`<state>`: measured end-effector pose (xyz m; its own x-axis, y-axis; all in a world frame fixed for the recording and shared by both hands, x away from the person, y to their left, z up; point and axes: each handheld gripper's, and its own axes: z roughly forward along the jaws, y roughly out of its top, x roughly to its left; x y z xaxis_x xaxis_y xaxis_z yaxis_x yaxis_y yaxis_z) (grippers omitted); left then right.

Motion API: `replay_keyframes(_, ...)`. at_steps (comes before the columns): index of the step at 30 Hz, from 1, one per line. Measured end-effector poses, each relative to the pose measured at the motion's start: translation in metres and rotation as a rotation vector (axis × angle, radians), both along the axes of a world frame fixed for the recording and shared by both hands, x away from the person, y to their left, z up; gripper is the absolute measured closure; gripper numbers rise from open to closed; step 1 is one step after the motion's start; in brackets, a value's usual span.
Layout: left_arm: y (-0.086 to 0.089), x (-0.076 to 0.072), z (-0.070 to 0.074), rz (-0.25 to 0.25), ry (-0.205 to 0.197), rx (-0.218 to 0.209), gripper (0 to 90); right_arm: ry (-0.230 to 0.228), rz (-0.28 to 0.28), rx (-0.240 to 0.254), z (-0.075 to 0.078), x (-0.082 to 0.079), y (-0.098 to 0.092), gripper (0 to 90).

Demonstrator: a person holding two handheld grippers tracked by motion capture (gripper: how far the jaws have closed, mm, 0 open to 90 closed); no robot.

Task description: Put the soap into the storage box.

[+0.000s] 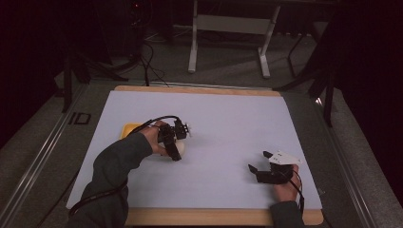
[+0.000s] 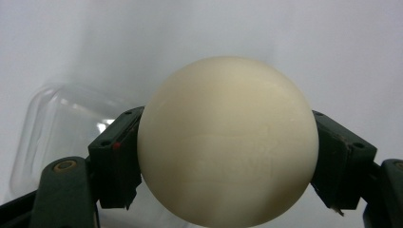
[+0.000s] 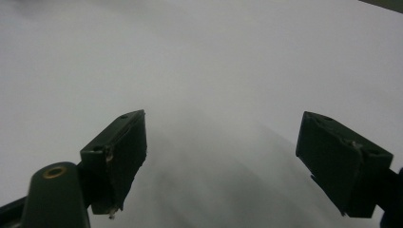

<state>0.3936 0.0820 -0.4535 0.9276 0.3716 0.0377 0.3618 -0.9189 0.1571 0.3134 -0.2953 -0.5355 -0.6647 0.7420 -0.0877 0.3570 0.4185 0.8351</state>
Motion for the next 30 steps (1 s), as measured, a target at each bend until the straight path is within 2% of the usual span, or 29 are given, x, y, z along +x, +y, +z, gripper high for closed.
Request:
replay_keyframes(6, 0.004, 0.005, 0.000, 0.069, -0.011, 0.008, 22.9, -0.001, 0.000, 0.000, 0.000, 0.000, 0.000, 17.0)
replay_keyframes(9, 0.007, 0.009, 0.001, 0.126, -0.013, 0.013, 22.9, -0.001, 0.000, -0.001, 0.000, 0.000, 0.000, 17.0)
replay_keyframes(19, 0.013, 0.015, 0.002, 0.213, -0.023, 0.013, 22.9, 0.000, 0.000, -0.001, 0.000, 0.000, 0.000, 17.0)
replay_keyframes(24, 0.015, 0.017, 0.004, 0.240, -0.031, 0.008, 22.9, -0.001, -0.001, -0.001, 0.000, 0.000, 0.000, 17.0)
replay_keyframes(27, 0.017, 0.019, 0.007, 0.258, -0.059, 0.003, 22.9, 0.000, -0.001, -0.002, 0.000, 0.000, 0.000, 17.0)
replay_keyframes(30, 0.019, 0.019, 0.010, 0.271, -0.062, -0.004, 22.9, 0.000, -0.001, -0.003, 0.000, 0.000, 0.000, 17.0)
